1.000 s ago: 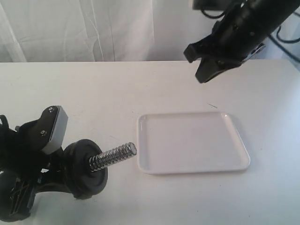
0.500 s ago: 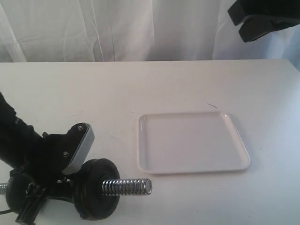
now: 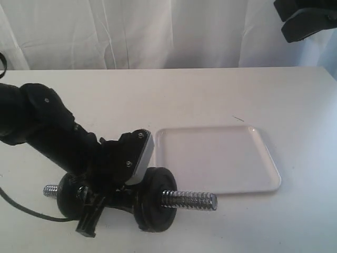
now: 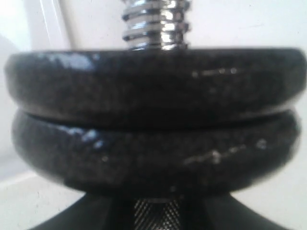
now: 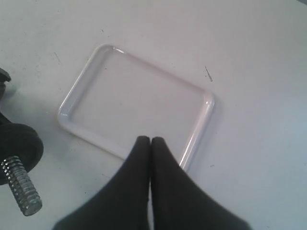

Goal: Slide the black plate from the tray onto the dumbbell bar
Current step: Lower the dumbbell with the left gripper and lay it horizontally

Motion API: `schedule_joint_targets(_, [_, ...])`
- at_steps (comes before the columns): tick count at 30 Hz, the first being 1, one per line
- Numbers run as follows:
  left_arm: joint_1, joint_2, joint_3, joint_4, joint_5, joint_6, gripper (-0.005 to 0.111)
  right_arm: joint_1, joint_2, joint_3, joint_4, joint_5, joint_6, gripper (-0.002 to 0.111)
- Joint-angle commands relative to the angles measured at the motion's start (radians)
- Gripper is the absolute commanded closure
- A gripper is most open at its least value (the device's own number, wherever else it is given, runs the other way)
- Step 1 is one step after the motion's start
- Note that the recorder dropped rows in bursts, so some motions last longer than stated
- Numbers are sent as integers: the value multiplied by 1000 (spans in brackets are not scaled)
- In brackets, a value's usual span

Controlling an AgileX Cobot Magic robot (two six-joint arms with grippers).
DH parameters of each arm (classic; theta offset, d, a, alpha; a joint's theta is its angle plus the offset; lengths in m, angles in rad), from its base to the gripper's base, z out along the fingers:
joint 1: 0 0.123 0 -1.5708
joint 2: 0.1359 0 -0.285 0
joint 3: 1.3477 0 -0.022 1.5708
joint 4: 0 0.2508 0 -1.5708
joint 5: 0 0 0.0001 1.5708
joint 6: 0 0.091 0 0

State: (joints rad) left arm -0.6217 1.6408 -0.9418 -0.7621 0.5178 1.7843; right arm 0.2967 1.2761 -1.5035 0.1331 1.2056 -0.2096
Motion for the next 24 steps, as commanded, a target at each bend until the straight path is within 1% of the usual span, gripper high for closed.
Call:
schedule_joint_targets(1, [-68, -22, -82, -982, -67, 1, 107, -8, -8, -9, -6, 9, 6, 108])
schedule_joint_targets(2, [-91, -11, -97, -982, -98, 1, 107, -8, -8, -9, -6, 9, 6, 108])
schedule_joint_targets(5, [-126, -5, -119, -982, -146, -4, 107, -8, -8, -9, -6, 11, 6, 108])
schedule_joint_targets(8, [-169, -5, -139, -982, -243, -52, 107, -8, -8, -9, -4, 11, 6, 108])
schedule_joint_targets(11, [-193, -5, -142, -982, -262, -119, 107, -8, -8, -9, -4, 11, 6, 108])
schedule_joint_targets(14, [-218, 13, -153, -982, -267, -129, 107, -8, -8, -9, -2, 13, 6, 108])
schedule_joint_targets(16, [-229, 30, -162, -982, -253, -131, 107, -8, -10, -9, 0, 15, 6, 108])
schedule_joint_targets(19, [-229, 57, -164, -982, -192, -121, 107, -8, -10, -9, 0, 16, 6, 108])
schedule_joint_targets(22, [-229, 78, -164, -982, -98, -89, 107, -8, -10, -9, 0, 16, 6, 108])
schedule_joint_targets(24, [-229, 91, -164, -962, -70, -79, 107, -8, -10, -9, 0, 16, 6, 108])
